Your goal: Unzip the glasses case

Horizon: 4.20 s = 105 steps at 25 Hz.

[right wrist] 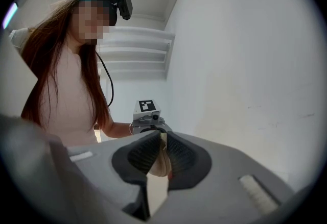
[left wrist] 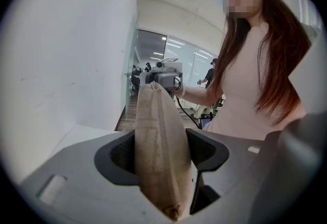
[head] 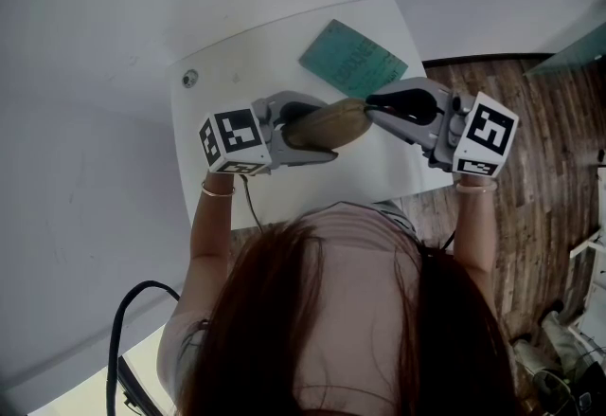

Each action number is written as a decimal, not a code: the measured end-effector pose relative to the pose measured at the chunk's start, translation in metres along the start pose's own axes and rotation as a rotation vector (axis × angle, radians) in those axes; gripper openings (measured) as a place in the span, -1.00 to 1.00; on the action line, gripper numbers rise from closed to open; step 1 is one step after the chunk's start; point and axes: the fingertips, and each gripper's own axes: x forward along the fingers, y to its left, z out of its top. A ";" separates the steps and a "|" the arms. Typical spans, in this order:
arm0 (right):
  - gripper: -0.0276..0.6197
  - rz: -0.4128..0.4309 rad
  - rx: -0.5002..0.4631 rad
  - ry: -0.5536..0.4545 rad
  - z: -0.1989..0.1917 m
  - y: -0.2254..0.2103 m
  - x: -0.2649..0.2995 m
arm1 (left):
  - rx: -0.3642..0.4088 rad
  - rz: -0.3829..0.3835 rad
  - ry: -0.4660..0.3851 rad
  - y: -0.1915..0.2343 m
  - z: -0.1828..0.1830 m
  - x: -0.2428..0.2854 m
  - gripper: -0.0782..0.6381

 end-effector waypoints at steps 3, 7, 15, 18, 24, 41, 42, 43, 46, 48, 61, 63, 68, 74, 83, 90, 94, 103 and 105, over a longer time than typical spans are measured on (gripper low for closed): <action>-0.82 -0.011 -0.009 -0.006 0.001 -0.001 -0.001 | -0.002 0.005 -0.005 0.001 0.001 -0.001 0.03; -0.85 -0.035 -0.012 -0.013 0.002 -0.005 0.000 | -0.017 0.016 -0.016 0.004 0.002 -0.002 0.03; -0.91 -0.078 0.019 -0.061 0.005 -0.017 -0.002 | -0.072 0.025 -0.130 0.012 0.009 -0.005 0.02; -0.91 -0.117 0.022 -0.042 0.001 -0.025 -0.004 | -0.122 0.001 -0.243 0.013 0.019 -0.013 0.01; -0.91 -0.146 0.066 -0.072 0.000 -0.031 -0.018 | -0.178 -0.030 -0.417 0.016 0.035 -0.045 0.01; -0.82 -0.063 0.136 -0.108 0.010 -0.025 -0.003 | -0.147 -0.051 -0.276 0.008 0.026 -0.027 0.01; -0.79 -0.053 0.137 -0.106 0.010 -0.024 -0.002 | -0.145 -0.057 -0.271 0.007 0.026 -0.026 0.01; -0.78 -0.042 0.139 -0.106 0.011 -0.023 -0.001 | -0.143 -0.062 -0.266 0.006 0.026 -0.025 0.01; -0.75 -0.005 0.152 -0.125 0.015 -0.017 0.001 | -0.137 -0.080 -0.254 0.002 0.027 -0.023 0.01; -0.73 0.017 0.162 -0.139 0.017 -0.016 0.001 | -0.133 -0.093 -0.244 0.001 0.028 -0.021 0.01; -0.62 0.153 0.222 -0.171 0.023 -0.004 -0.001 | -0.120 -0.170 -0.188 -0.011 0.029 -0.014 0.01; -0.62 0.173 0.227 -0.167 0.023 -0.001 0.000 | -0.120 -0.182 -0.179 -0.013 0.029 -0.014 0.01; -0.66 0.195 0.215 -0.123 0.019 0.005 0.002 | -0.124 -0.200 -0.156 -0.015 0.024 -0.013 0.01; -0.82 0.177 0.170 -0.087 0.012 -0.003 0.000 | -0.145 -0.179 -0.148 -0.005 0.018 -0.008 0.01; -0.90 0.098 0.121 0.028 -0.008 -0.013 -0.001 | -0.143 -0.096 -0.050 0.005 0.002 -0.003 0.01; -0.90 0.080 0.122 0.034 -0.012 -0.017 -0.004 | -0.149 -0.085 -0.093 0.008 0.002 -0.003 0.01; -0.90 0.077 0.124 0.039 -0.014 -0.018 -0.004 | -0.164 -0.093 -0.123 0.009 0.002 -0.003 0.01; -0.90 0.070 0.135 0.041 -0.016 -0.022 -0.003 | -0.268 -0.146 -0.265 0.009 0.005 -0.003 0.01; -0.90 0.069 0.138 0.048 -0.017 -0.023 -0.002 | -0.292 -0.155 -0.285 0.009 0.005 -0.003 0.01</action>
